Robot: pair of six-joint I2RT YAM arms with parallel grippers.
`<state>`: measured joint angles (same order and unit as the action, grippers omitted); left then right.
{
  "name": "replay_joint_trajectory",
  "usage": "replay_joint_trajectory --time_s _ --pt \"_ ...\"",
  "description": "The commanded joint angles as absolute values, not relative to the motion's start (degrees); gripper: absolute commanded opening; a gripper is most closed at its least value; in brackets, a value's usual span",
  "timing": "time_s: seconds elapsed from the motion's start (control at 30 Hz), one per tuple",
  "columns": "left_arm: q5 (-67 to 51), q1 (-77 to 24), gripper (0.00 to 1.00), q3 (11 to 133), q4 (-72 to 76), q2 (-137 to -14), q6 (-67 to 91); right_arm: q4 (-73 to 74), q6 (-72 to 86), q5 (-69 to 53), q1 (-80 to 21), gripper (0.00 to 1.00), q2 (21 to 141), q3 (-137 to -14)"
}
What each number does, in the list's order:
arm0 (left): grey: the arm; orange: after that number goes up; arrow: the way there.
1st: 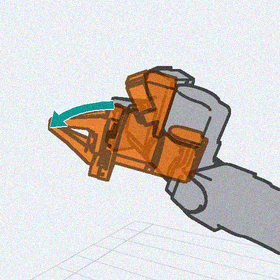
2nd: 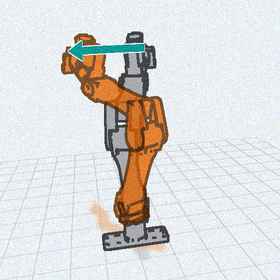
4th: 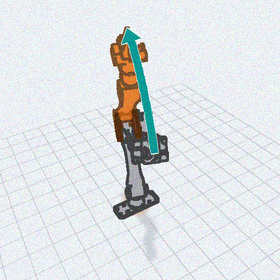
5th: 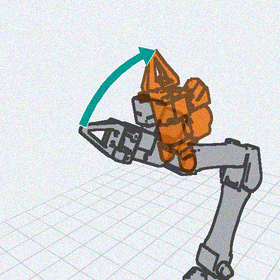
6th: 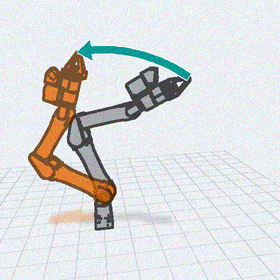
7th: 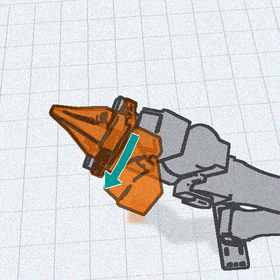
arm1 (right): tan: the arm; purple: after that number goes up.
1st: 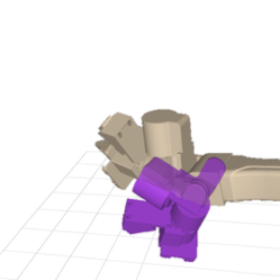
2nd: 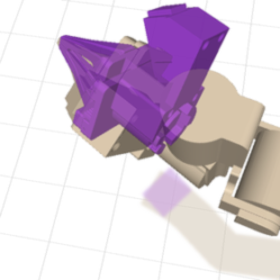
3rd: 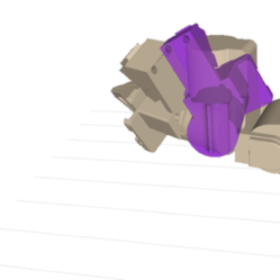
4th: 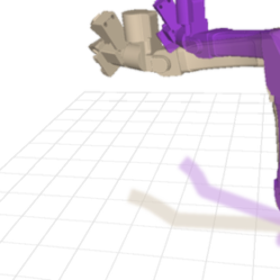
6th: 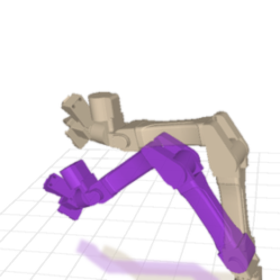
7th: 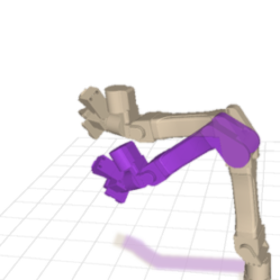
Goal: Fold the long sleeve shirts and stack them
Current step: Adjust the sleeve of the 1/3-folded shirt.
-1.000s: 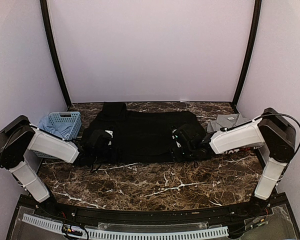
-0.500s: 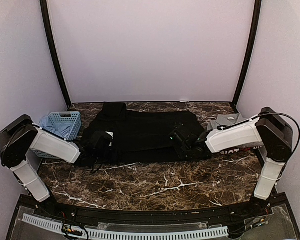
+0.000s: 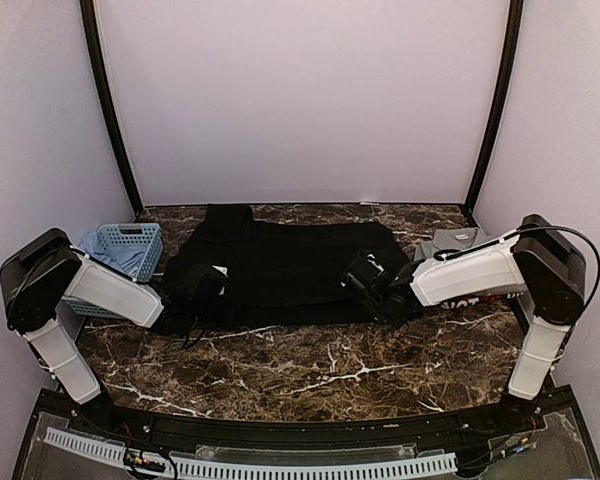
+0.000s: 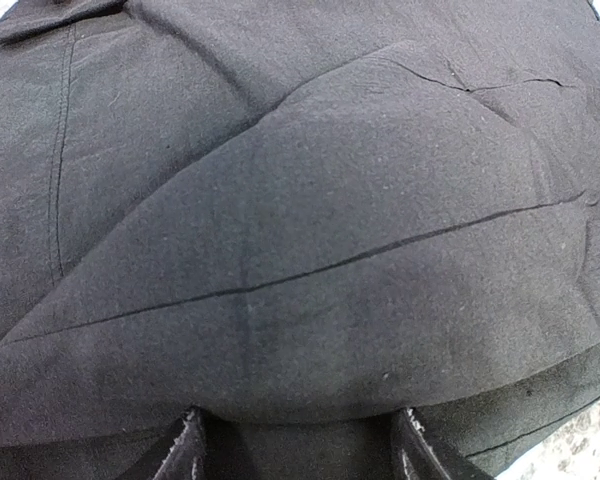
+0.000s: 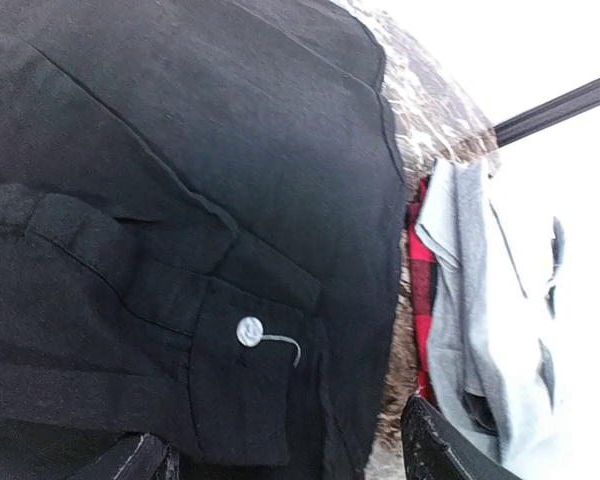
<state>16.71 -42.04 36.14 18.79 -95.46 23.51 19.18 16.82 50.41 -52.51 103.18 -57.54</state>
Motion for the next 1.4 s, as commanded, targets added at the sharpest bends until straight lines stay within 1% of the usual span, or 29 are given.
replay_joint_trajectory --time_s 0.0,0.3,0.47,0.73,0.9,1.07,1.13,1.17,1.27,1.37 --pt "17.92 -42.36 0.62 36.12 19.07 -95.67 22.78 23.23 17.03 55.44 -53.17 0.72 103.26 -59.25" --pt "18.38 -42.36 0.62 35.96 18.83 -95.47 22.85 25.76 15.78 55.54 -53.61 0.74 103.84 -58.27" --pt "18.29 -42.36 0.62 35.71 18.15 -94.65 22.85 28.26 18.20 54.99 -53.65 0.75 103.52 -56.58" --pt "17.18 -42.36 0.62 34.82 15.22 -89.57 23.05 32.66 22.07 53.41 -53.61 0.78 101.41 -53.53" --pt "14.37 -42.34 0.62 34.46 10.95 -83.25 23.45 34.21 22.43 49.49 -53.61 0.80 100.13 -54.27" --pt "9.54 -42.36 0.63 34.54 6.59 -75.07 22.73 36.16 23.18 42.11 -53.66 0.81 97.03 -54.75" --pt "9.11 -42.32 0.66 34.76 5.91 -72.26 22.53 35.78 23.21 38.31 -53.67 0.81 95.01 -54.59" --pt "9.17 -42.30 0.68 35.30 5.77 -71.59 22.47 35.51 23.08 36.53 -53.68 0.81 93.77 -54.58" --pt "10.37 -42.09 0.71 37.36 5.29 -70.82 22.06 33.95 22.04 31.71 -53.74 0.82 90.06 -55.05" --pt "11.18 -41.76 0.73 41.00 5.04 -74.23 21.34 31.44 20.24 27.47 -53.66 0.83 87.63 -56.71"
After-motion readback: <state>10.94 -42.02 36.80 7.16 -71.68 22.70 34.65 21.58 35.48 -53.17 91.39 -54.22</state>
